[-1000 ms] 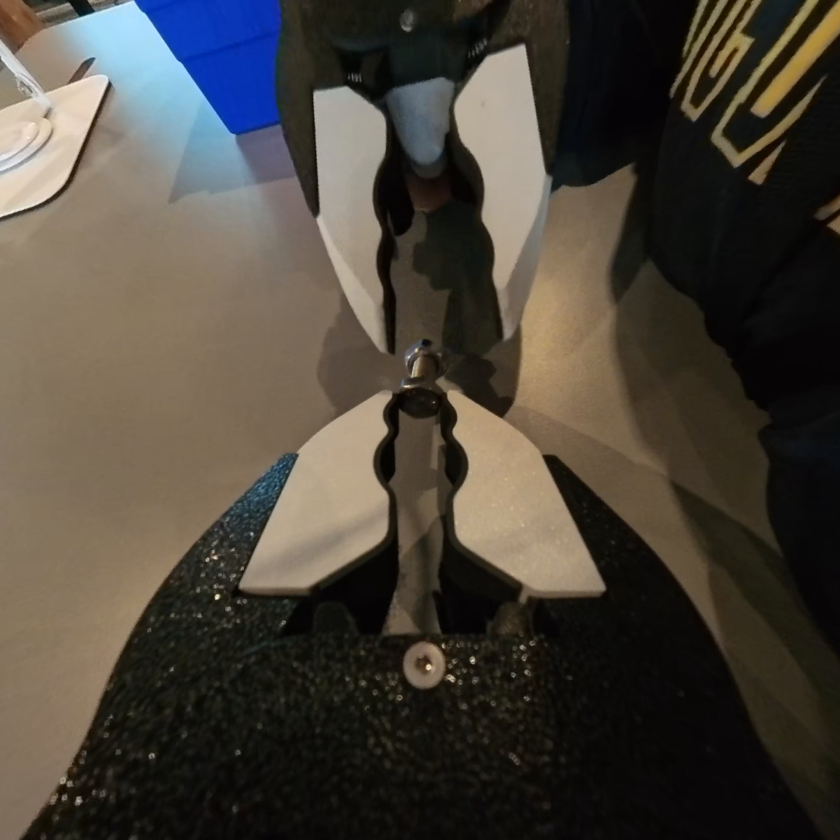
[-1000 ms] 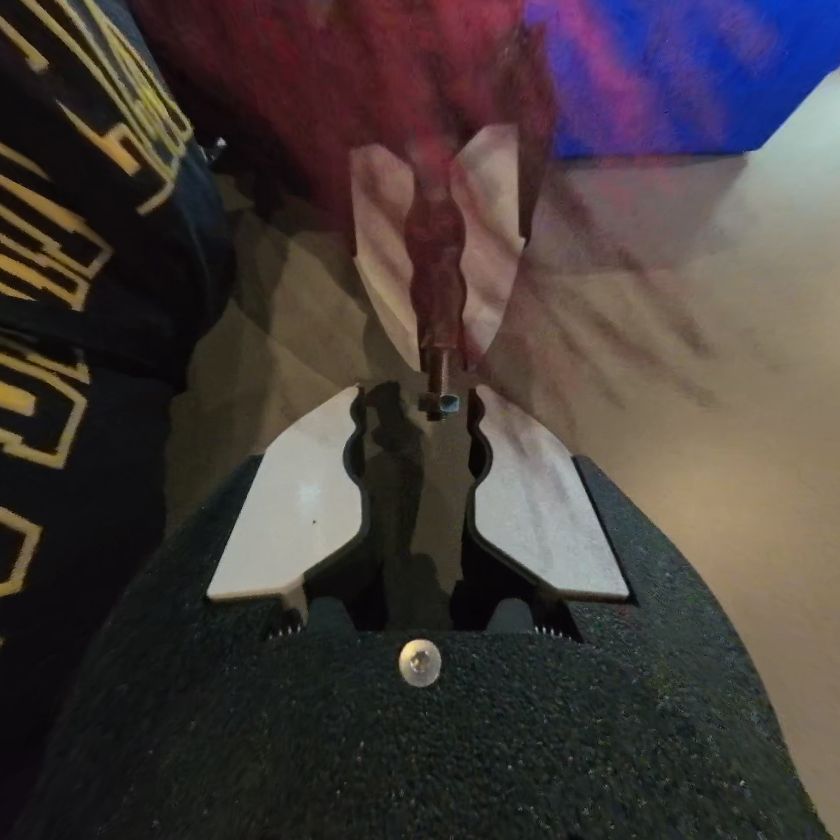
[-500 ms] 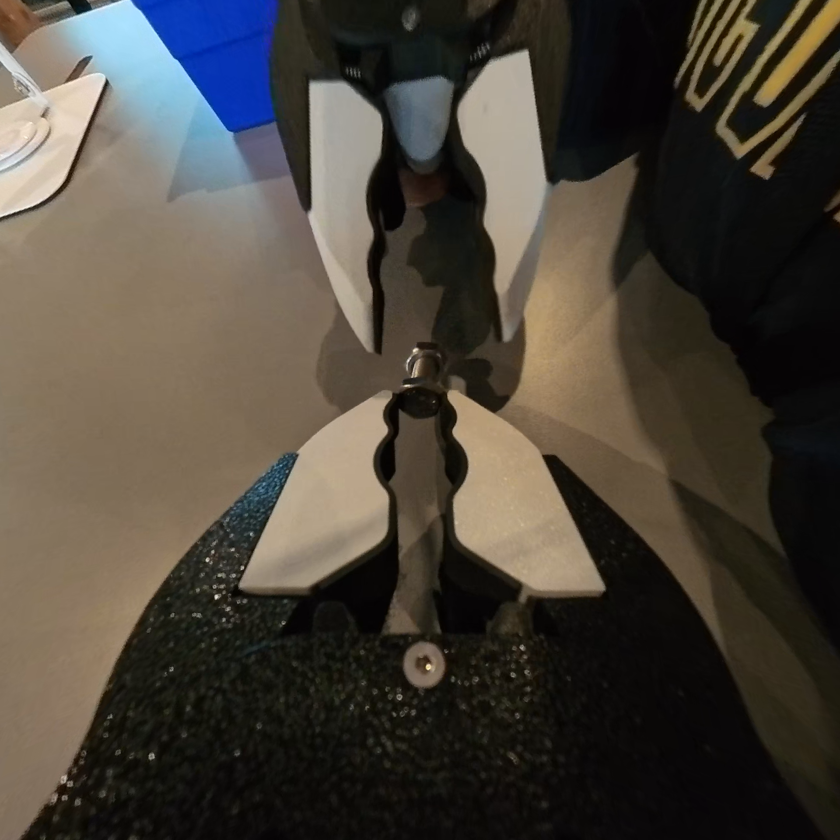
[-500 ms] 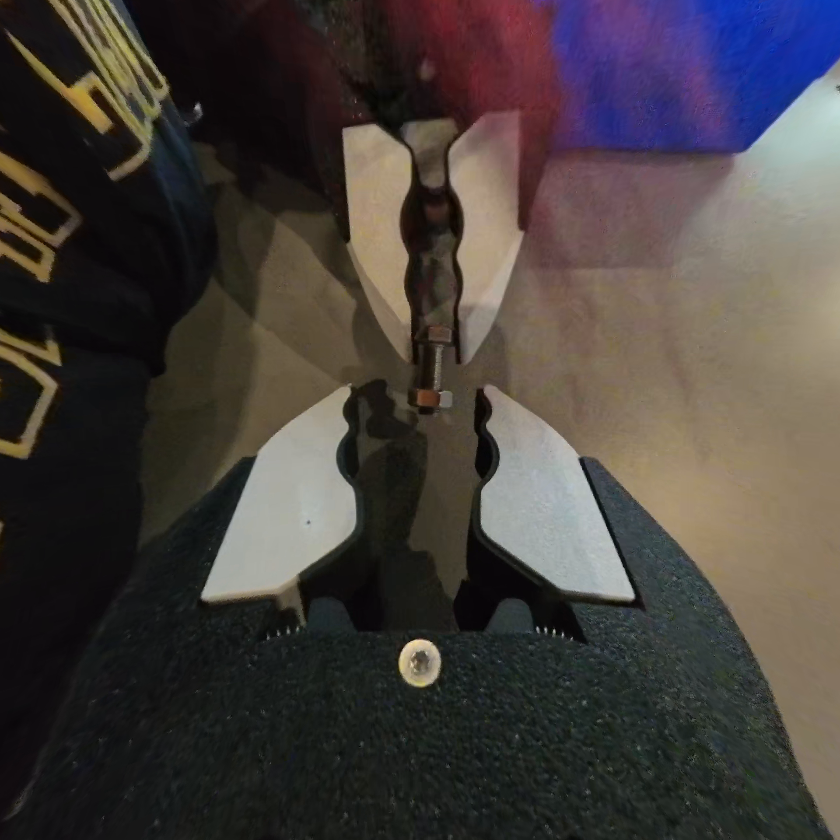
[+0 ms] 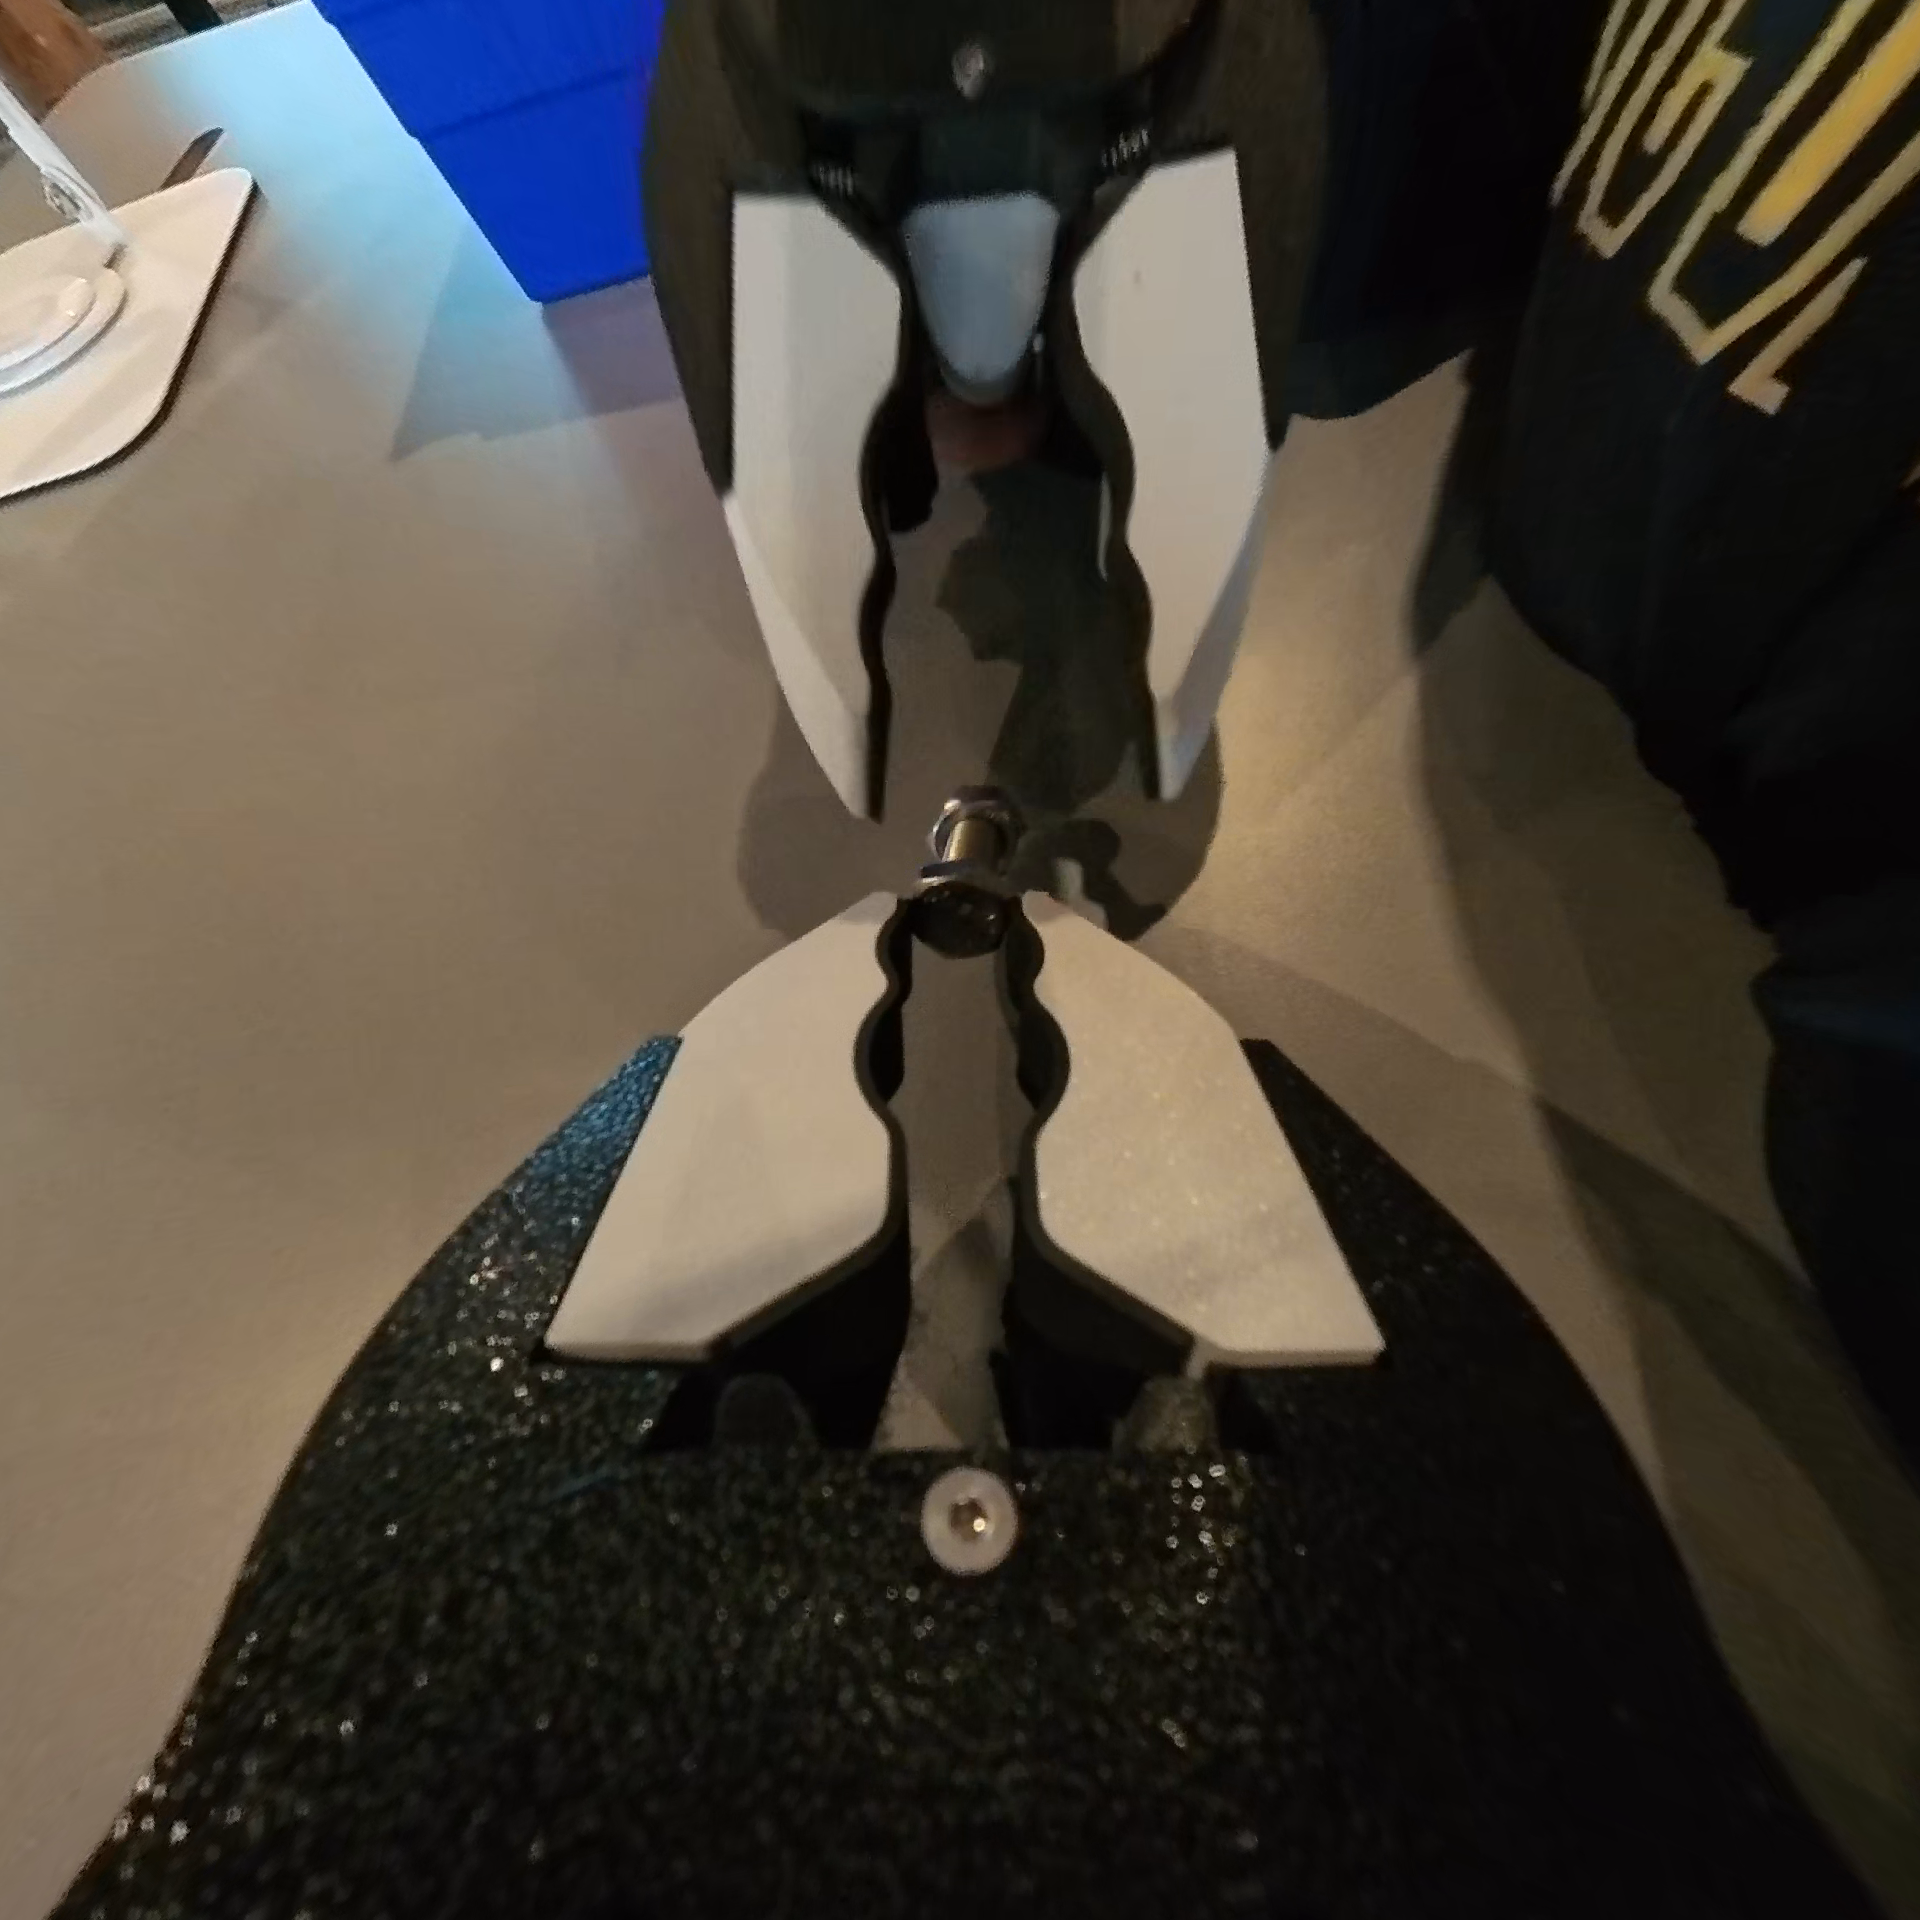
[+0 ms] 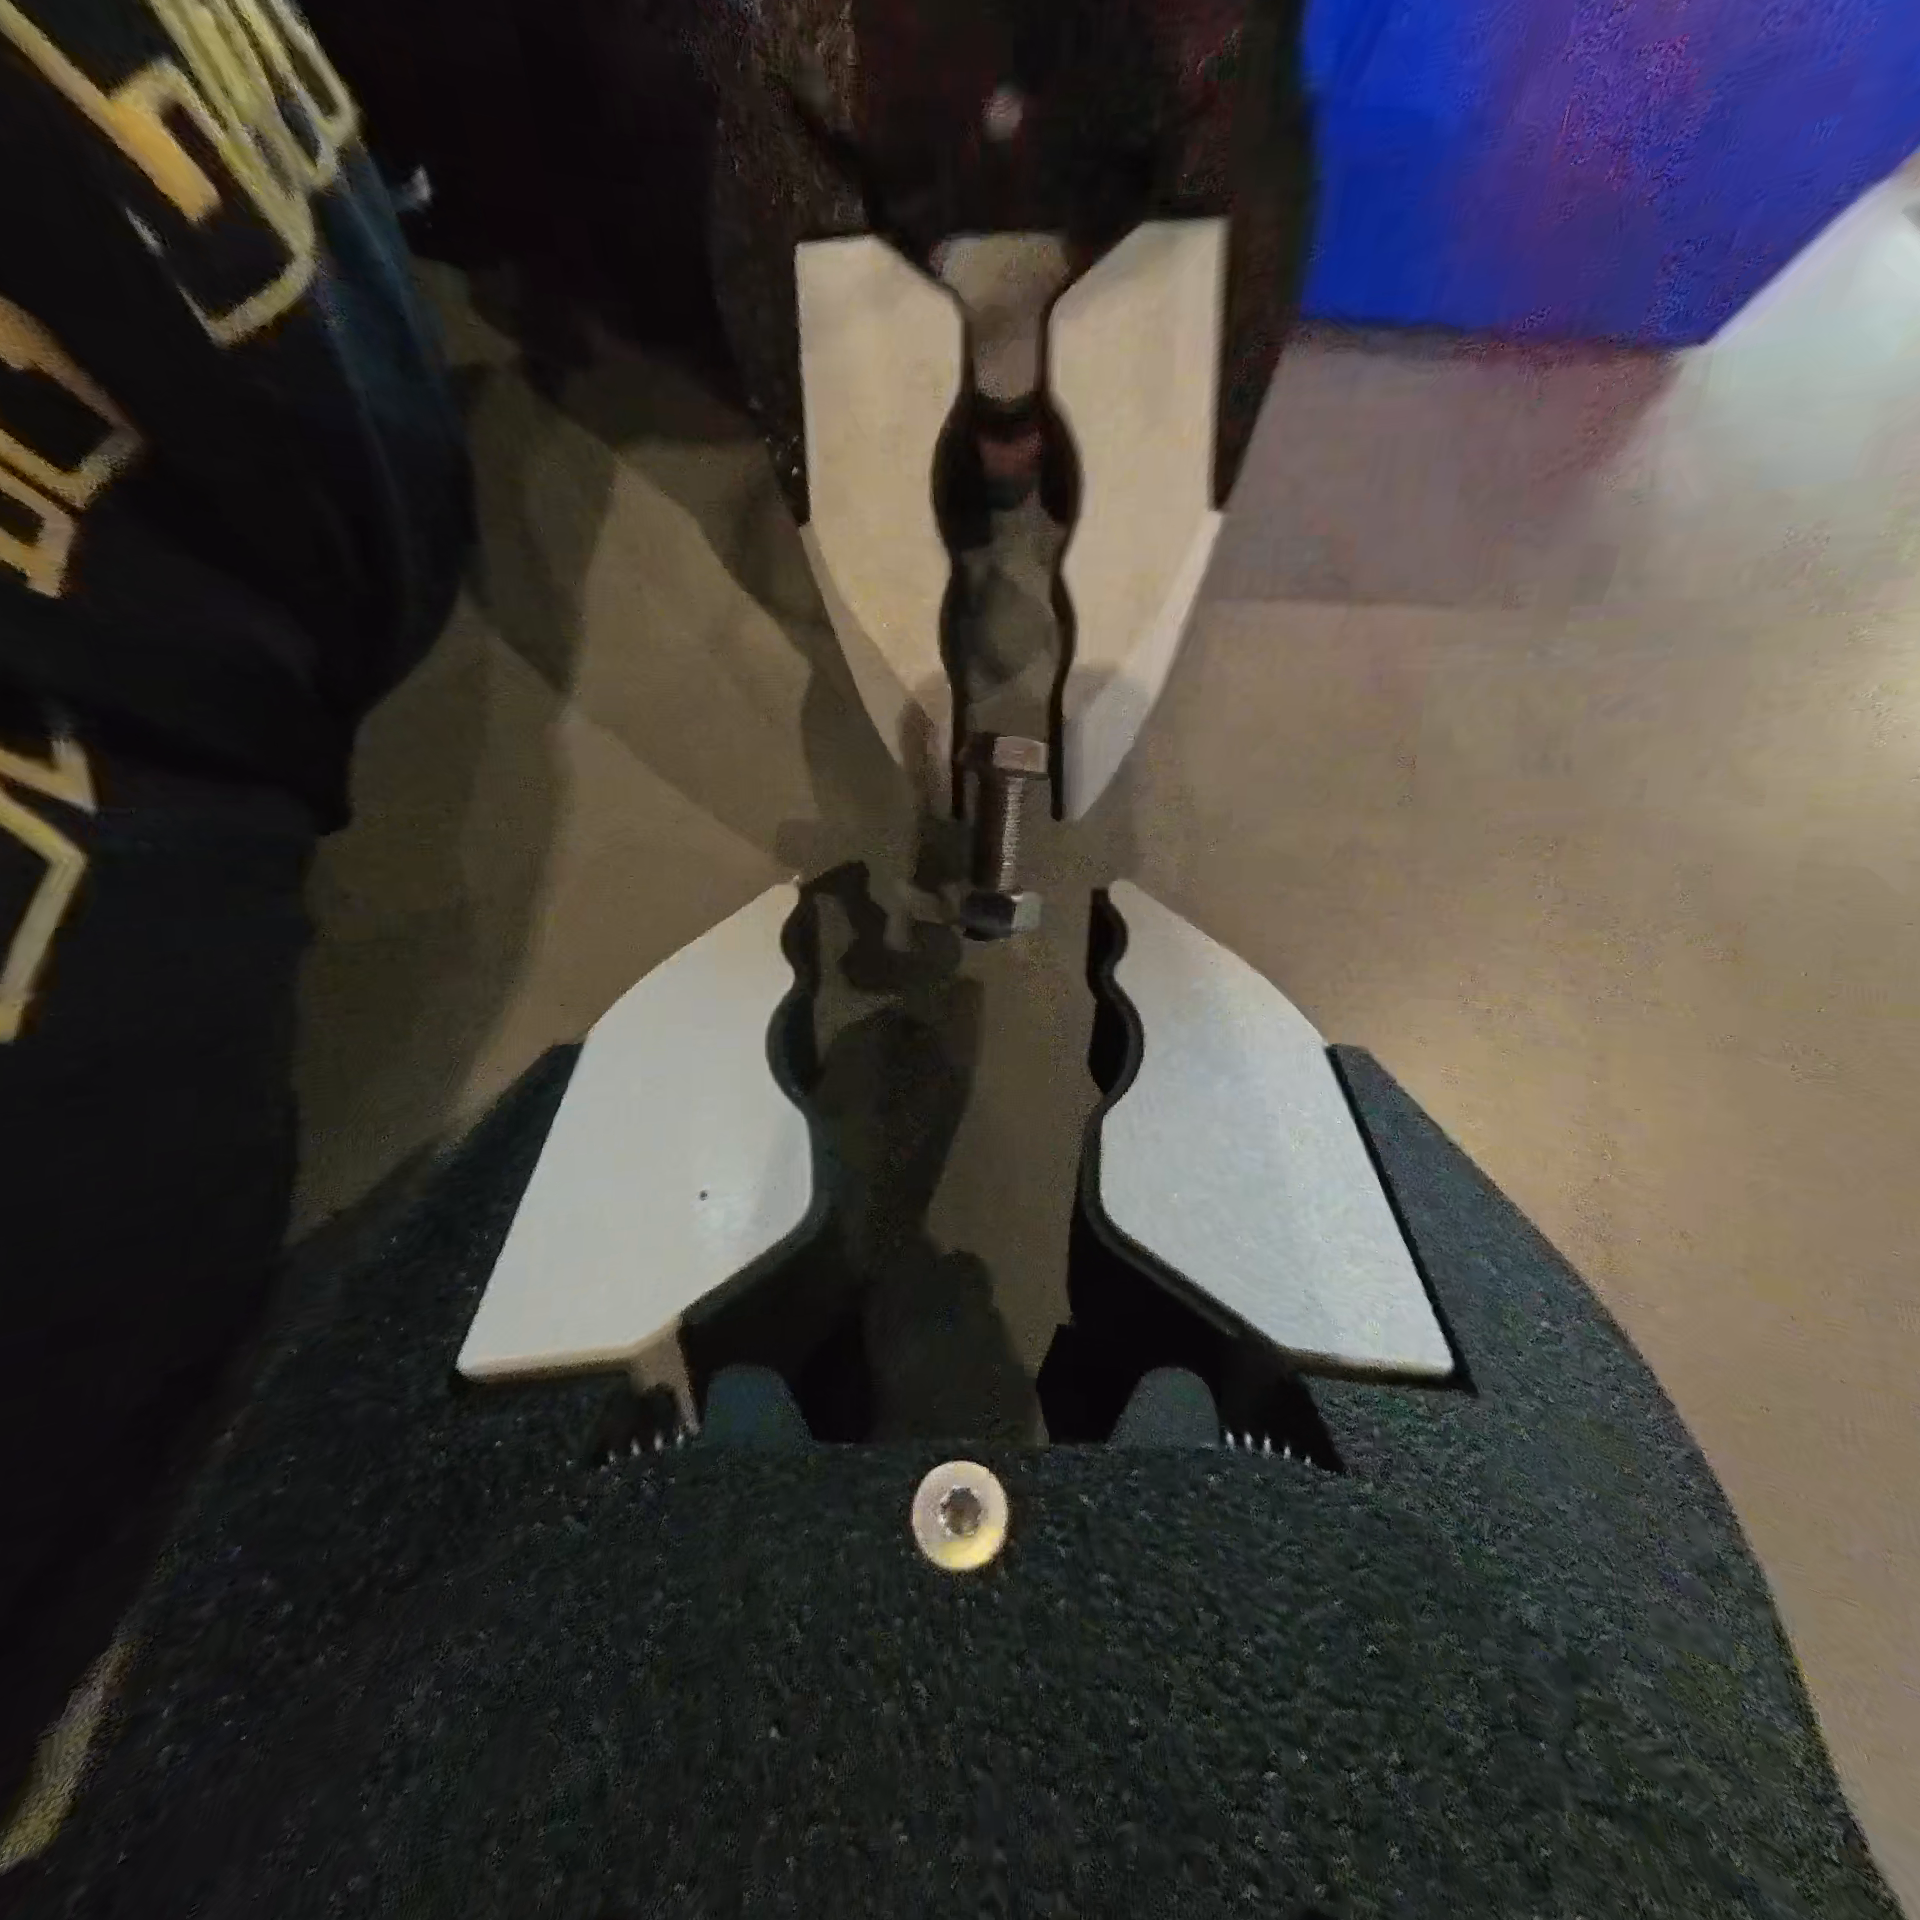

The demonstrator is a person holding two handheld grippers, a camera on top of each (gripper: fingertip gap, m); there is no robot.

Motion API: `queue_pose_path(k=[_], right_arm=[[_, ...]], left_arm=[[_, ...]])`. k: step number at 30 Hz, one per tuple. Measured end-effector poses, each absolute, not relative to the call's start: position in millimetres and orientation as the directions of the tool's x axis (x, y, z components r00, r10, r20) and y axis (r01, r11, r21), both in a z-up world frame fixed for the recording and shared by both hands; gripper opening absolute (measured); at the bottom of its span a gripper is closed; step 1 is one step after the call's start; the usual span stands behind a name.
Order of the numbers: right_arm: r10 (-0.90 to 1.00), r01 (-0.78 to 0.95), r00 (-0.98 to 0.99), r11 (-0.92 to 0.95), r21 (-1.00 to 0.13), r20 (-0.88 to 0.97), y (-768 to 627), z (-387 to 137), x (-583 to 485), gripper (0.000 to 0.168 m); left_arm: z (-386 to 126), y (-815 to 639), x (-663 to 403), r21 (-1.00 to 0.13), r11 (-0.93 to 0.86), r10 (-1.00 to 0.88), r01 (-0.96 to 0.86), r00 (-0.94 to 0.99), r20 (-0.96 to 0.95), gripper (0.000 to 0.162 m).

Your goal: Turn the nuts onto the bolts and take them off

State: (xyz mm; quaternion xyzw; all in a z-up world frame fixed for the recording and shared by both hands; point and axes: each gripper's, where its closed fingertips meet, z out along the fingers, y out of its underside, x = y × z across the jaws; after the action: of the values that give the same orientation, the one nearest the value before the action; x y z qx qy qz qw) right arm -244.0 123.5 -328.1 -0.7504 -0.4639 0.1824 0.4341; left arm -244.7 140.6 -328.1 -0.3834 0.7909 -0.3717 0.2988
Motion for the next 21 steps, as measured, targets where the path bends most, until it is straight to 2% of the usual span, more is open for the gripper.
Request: queue_pose_path(k=[3, 6, 8, 9, 14, 21], right_arm=[[0.867, 0.566, 0.481, -0.193, -0.802, 0.131, 121, -334, -249, 0.051], [0.874, 0.577, 0.465, -0.179, -0.797, 0.141, 117, -330, -246, 0.043], [0.895, 0.543, 0.434, -0.172, -0.822, 0.099, 109, -321, -246, 0.02], [0.89, 0.518, 0.447, -0.175, -0.838, 0.09, 110, -316, -246, 0.021], [0.844, 0.485, 0.528, -0.207, -0.849, 0.096, 124, -317, -246, 0.052], [0.866, 0.554, 0.488, -0.213, -0.805, 0.107, 120, -333, -256, 0.054]], left_arm=[[-327, 140, -245, -0.819, 0.431, -0.826, -0.378, -0.53, -0.19, 0.016], [-327, 141, -244, -0.822, 0.419, -0.833, -0.385, -0.523, -0.18, 0.016], [-327, 143, -243, -0.823, 0.415, -0.839, -0.388, -0.514, -0.181, 0.016], [-327, 142, -244, -0.824, 0.414, -0.837, -0.387, -0.517, -0.178, 0.016], [-326, 141, -244, -0.825, 0.419, -0.831, -0.38, -0.526, -0.18, 0.016], [-323, 141, -245, -0.835, 0.412, -0.829, -0.365, -0.531, -0.177, 0.016]])
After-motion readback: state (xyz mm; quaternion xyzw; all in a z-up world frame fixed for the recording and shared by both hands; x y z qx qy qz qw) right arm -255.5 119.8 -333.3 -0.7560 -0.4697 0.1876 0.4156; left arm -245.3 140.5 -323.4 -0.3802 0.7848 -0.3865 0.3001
